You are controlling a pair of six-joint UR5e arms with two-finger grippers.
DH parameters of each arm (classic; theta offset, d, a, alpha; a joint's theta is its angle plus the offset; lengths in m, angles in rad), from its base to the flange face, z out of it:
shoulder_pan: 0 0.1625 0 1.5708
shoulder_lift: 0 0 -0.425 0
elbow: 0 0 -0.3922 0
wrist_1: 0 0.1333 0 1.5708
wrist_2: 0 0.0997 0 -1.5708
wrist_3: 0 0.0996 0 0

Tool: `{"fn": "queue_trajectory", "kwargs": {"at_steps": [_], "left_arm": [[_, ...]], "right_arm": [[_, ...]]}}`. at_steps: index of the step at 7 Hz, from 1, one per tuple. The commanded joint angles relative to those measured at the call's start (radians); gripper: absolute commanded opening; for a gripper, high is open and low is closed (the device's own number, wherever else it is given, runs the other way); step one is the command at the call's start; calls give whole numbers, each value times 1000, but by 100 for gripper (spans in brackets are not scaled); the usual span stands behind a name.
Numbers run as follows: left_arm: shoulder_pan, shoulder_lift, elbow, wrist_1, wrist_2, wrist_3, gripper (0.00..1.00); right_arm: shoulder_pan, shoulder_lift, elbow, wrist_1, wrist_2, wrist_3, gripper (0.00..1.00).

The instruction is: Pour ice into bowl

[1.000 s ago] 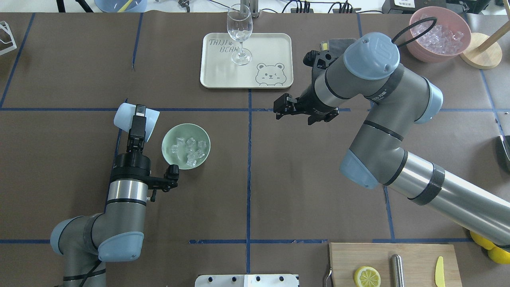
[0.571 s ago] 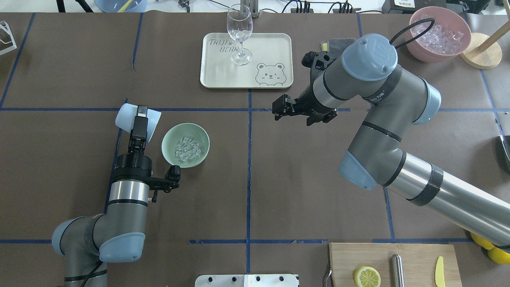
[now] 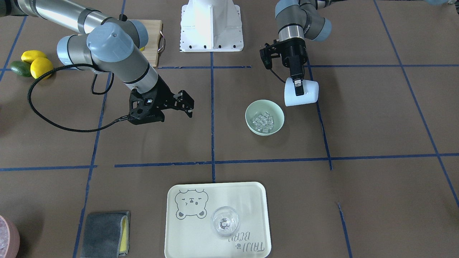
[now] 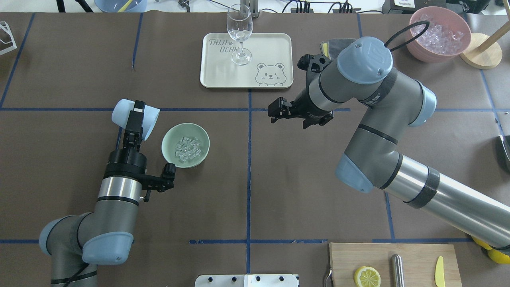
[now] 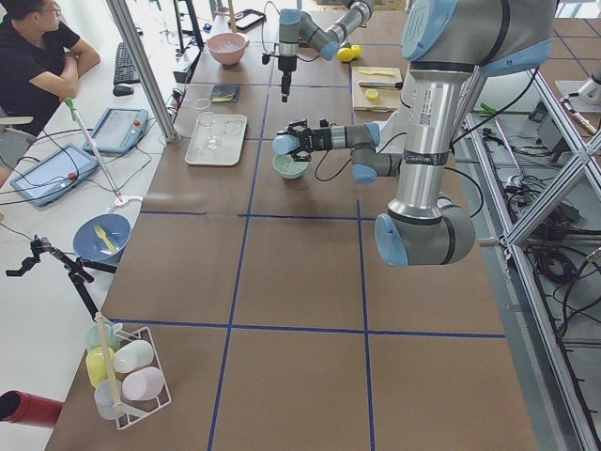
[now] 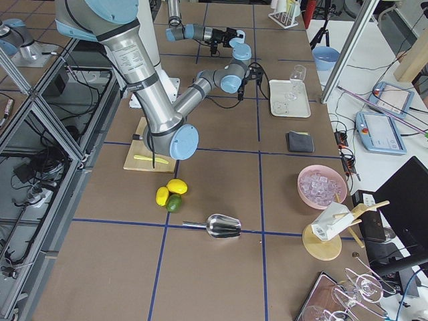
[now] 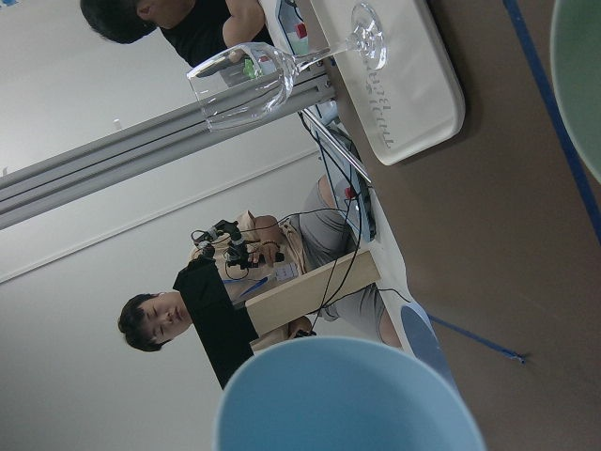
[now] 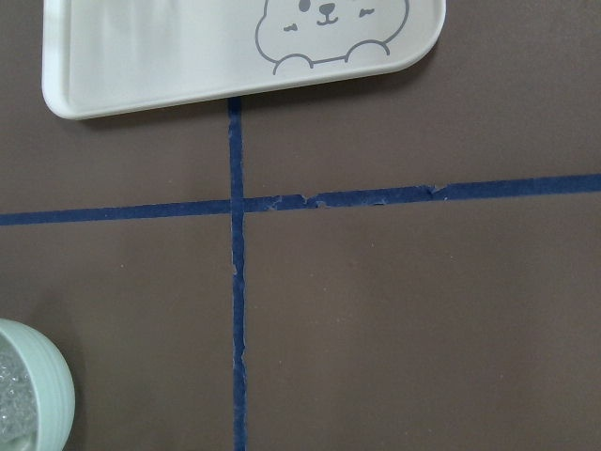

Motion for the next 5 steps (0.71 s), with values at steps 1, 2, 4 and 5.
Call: {"fn": "queue_trajectory", "kwargs": {"at_steps": [1,2,4,5], "left_arm": [[-9,125,-109,-5,-125,-14,0],[-29,162,-137,-7,-186,-66,0],[-99,324,-224,-10,-356,-298,0],[-128,385,-248,-17,-407,-400,0]], "right_arm": [[-6,10,2,1,-2,8,100],[-9,16,1,-1,-2,8,100],[-21,18,1,-1,-14,9,100],[-32,30,-4,-1,-22,11,100]]}}
